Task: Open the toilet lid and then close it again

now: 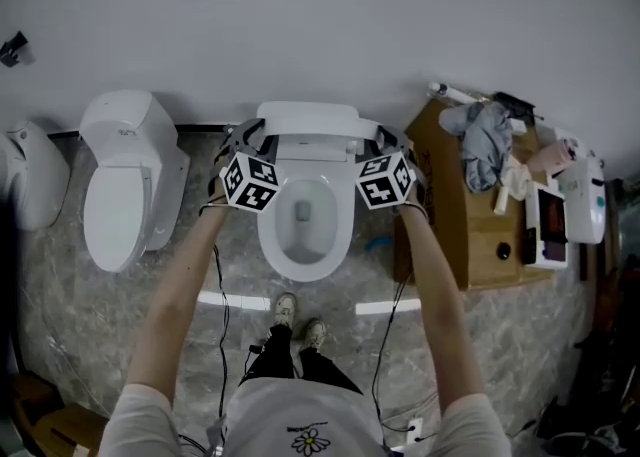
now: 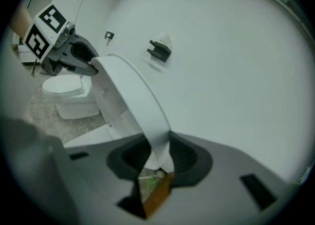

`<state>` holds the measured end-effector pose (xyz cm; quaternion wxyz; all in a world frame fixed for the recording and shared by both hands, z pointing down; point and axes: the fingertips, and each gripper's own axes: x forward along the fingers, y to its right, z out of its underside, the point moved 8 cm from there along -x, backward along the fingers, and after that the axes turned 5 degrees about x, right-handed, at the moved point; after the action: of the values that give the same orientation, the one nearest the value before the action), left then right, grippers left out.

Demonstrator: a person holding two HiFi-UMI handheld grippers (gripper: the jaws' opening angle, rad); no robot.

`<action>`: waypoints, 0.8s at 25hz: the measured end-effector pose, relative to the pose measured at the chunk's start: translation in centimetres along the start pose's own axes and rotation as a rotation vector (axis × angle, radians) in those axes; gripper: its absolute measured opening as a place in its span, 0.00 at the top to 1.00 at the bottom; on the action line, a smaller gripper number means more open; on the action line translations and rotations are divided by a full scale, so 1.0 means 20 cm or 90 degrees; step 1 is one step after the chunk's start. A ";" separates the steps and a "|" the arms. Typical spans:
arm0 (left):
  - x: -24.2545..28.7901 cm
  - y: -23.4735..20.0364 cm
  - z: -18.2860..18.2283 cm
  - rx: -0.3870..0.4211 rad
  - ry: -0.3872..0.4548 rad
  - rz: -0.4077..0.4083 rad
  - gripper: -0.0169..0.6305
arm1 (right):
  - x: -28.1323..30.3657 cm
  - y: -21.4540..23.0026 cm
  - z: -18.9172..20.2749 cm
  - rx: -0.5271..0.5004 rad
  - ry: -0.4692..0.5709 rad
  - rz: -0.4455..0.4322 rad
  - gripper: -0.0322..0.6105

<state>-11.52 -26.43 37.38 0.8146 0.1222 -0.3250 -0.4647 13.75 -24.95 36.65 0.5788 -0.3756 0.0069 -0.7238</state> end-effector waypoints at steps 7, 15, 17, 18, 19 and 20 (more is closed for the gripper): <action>-0.16 0.19 0.11 0.035 -0.043 -0.001 0.74 | -0.16 -0.15 0.17 -0.020 -0.017 -0.043 0.72; -0.30 0.37 0.23 0.068 -0.087 0.016 0.72 | -0.28 -0.28 0.36 -0.028 -0.035 -0.097 0.67; -0.33 0.42 0.26 0.075 -0.093 0.021 0.71 | -0.31 -0.32 0.40 -0.030 -0.044 -0.113 0.66; -0.35 0.44 0.28 0.077 -0.097 0.023 0.71 | -0.32 -0.34 0.42 -0.031 -0.048 -0.119 0.65; -0.37 0.46 0.30 0.078 -0.100 0.025 0.70 | -0.34 -0.36 0.44 -0.032 -0.051 -0.123 0.65; -0.38 0.48 0.32 0.079 -0.105 0.027 0.70 | -0.35 -0.38 0.46 -0.032 -0.055 -0.126 0.64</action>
<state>-11.76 -14.19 43.89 0.7858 0.1268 -0.4214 -0.4346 12.89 -12.59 42.93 0.4943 -0.4197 -0.0369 -0.7604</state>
